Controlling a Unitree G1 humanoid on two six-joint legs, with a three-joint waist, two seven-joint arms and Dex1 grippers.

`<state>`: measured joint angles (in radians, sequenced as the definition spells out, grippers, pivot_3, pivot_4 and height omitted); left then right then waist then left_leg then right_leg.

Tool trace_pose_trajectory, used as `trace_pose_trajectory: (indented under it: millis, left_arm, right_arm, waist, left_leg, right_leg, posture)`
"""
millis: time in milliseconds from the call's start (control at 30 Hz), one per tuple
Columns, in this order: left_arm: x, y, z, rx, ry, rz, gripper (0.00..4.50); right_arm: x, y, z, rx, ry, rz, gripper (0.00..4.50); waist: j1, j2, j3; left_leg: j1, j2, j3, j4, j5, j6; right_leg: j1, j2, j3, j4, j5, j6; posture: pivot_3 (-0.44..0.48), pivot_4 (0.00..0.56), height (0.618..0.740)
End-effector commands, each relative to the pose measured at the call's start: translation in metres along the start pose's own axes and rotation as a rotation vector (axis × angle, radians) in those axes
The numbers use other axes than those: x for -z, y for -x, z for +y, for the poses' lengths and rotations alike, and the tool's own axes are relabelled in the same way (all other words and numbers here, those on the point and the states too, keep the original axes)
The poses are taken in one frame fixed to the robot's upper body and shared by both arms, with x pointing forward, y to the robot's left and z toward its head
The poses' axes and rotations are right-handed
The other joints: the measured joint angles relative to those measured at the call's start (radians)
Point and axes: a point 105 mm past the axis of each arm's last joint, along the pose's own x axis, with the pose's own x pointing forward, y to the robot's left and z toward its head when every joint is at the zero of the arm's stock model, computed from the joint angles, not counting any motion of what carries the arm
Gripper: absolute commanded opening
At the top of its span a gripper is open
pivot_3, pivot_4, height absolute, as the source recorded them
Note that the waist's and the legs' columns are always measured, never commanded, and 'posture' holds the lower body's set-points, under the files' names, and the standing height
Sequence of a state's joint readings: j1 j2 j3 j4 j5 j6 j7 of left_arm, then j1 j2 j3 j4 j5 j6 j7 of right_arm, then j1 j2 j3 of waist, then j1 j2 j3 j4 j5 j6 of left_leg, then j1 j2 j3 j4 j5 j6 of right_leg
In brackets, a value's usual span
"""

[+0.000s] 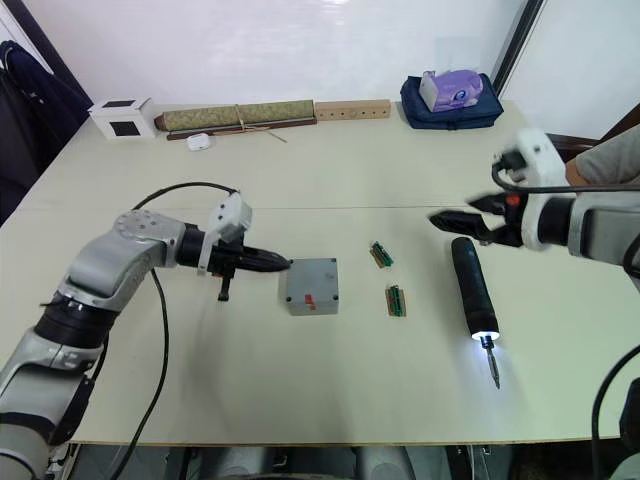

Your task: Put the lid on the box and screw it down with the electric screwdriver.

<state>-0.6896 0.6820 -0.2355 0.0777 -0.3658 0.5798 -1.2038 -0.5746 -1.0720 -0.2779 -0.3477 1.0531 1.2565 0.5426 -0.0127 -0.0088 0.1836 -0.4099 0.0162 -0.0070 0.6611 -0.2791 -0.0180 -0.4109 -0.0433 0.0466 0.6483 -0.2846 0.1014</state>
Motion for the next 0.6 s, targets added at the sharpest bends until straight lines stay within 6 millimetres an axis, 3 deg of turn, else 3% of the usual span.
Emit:
trace_pose_trajectory:
  millis: [33, 133, 233, 500, 600]
  left_arm:
    - [0.006, 0.008, 0.014, -0.105, -0.039, 0.037, 0.0]
    - [0.013, 0.006, 0.006, -0.097, -0.021, 0.05, 0.0]
    - [0.019, -0.002, -0.007, -0.071, -0.008, 0.054, 0.0]
    - [0.032, -0.022, -0.026, -0.019, 0.002, 0.075, 0.0]
    - [0.035, -0.025, -0.025, -0.008, -0.007, 0.086, 0.0]
  right_arm:
    - [0.036, -0.019, 0.037, -0.124, 0.154, 0.113, 4.46]
    - [0.07, -0.031, 0.062, -0.215, 0.234, 0.199, 4.46]
    - [0.089, -0.043, 0.076, -0.263, 0.233, 0.216, 4.46]
    - [0.1, -0.072, 0.091, -0.313, 0.238, 0.196, 4.46]
    - [0.104, -0.079, 0.097, -0.344, 0.222, 0.176, 4.46]
  waist:
    - [0.005, -0.001, 0.0]
    - [0.003, -0.001, 0.0]
    - [0.001, -0.001, 0.0]
    - [0.0, -0.002, 0.0]
    - [0.001, -0.002, -0.001]
  left_leg:
    - [-0.001, 0.0, -0.001, 0.0, 0.0, 0.0]
    - [-0.006, -0.003, 0.0, 0.003, 0.0, 0.0]
    - [-0.013, -0.005, 0.001, 0.008, 0.0, -0.001]
    - [-0.011, -0.003, 0.001, 0.008, 0.002, -0.003]
    - [-0.011, -0.004, 0.001, 0.008, 0.002, -0.003]
  right_leg:
    - [0.0, -0.001, -0.001, 0.0, 0.0, 0.0]
    - [-0.003, -0.008, 0.0, 0.0, 0.001, 0.001]
    - [-0.008, -0.01, 0.002, 0.0, 0.003, 0.006]
    - [-0.008, -0.006, 0.002, 0.003, 0.005, 0.005]
    - [-0.008, -0.005, 0.002, 0.003, 0.005, 0.005]
  posture:
    - [0.0, 0.15, 0.74]
    - [0.0, 0.15, 0.74]
    - [0.0, 0.15, 0.74]
    - [0.0, 0.15, 0.74]
    - [0.0, 0.15, 0.74]
